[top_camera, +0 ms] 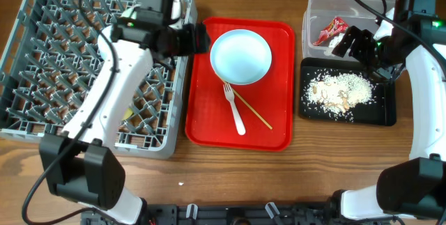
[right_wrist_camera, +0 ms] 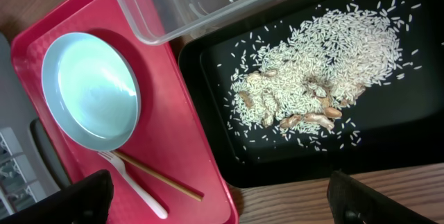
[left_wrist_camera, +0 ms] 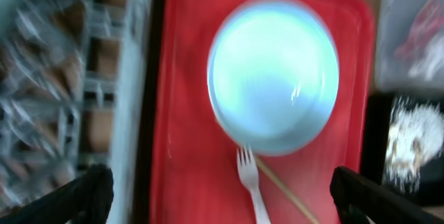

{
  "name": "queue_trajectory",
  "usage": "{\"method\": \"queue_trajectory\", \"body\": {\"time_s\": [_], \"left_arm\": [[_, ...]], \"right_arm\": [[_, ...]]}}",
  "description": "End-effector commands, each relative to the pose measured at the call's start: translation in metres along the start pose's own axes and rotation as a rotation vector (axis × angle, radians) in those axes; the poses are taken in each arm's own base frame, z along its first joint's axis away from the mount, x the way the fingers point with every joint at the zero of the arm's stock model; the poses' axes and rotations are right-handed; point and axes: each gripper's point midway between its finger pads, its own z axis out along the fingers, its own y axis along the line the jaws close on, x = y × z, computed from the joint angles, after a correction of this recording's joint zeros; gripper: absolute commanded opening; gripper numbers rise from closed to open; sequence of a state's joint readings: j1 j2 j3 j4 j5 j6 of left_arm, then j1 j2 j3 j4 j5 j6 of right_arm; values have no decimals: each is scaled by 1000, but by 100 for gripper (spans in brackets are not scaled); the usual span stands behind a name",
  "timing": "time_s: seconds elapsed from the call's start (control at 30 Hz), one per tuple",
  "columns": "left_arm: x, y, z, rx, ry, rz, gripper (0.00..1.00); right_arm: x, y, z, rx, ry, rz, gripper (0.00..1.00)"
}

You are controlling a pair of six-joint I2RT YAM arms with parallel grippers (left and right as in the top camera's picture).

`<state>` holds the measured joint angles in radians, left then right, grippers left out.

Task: Sort waste into correct bins and load items into the dishwasher rack
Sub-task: 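Reach the left gripper to the white fork and grasp it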

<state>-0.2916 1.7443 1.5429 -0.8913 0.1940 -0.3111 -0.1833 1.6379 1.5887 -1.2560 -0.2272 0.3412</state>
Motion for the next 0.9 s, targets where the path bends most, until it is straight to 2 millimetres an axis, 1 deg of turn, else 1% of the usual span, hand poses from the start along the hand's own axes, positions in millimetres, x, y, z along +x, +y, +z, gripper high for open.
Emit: {"method": "queue_trajectory", "body": {"time_s": [0.0, 0.13, 0.23, 0.27, 0.37, 0.53, 0.6, 0.73, 0.87], "left_arm": [[33, -11, 8, -49, 95, -98, 97], [69, -16, 27, -88, 195, -138, 95], [90, -21, 43, -107, 234, -124, 92], [97, -21, 49, -125, 243, -123, 89], [115, -14, 65, -221, 258, -112, 89], [130, -15, 90, -314, 249, -21, 89], [137, -17, 98, -322, 263, -3, 89], [151, -16, 114, -353, 299, -15, 89], [160, -13, 122, -361, 331, -34, 89]], "right_arm": [[-1, 2, -5, -11, -15, -28, 100], [-1, 2, -5, -11, -15, -29, 100], [-1, 2, -5, -11, -15, -29, 100], [-1, 2, -5, -11, -15, -29, 100], [0, 2, -5, -10, -13, -28, 100], [0, 2, -5, -10, -13, -28, 100], [0, 2, -5, -10, -13, -28, 100], [0, 2, -5, -10, -12, -29, 100], [0, 2, -5, -10, -11, -30, 100]]}}
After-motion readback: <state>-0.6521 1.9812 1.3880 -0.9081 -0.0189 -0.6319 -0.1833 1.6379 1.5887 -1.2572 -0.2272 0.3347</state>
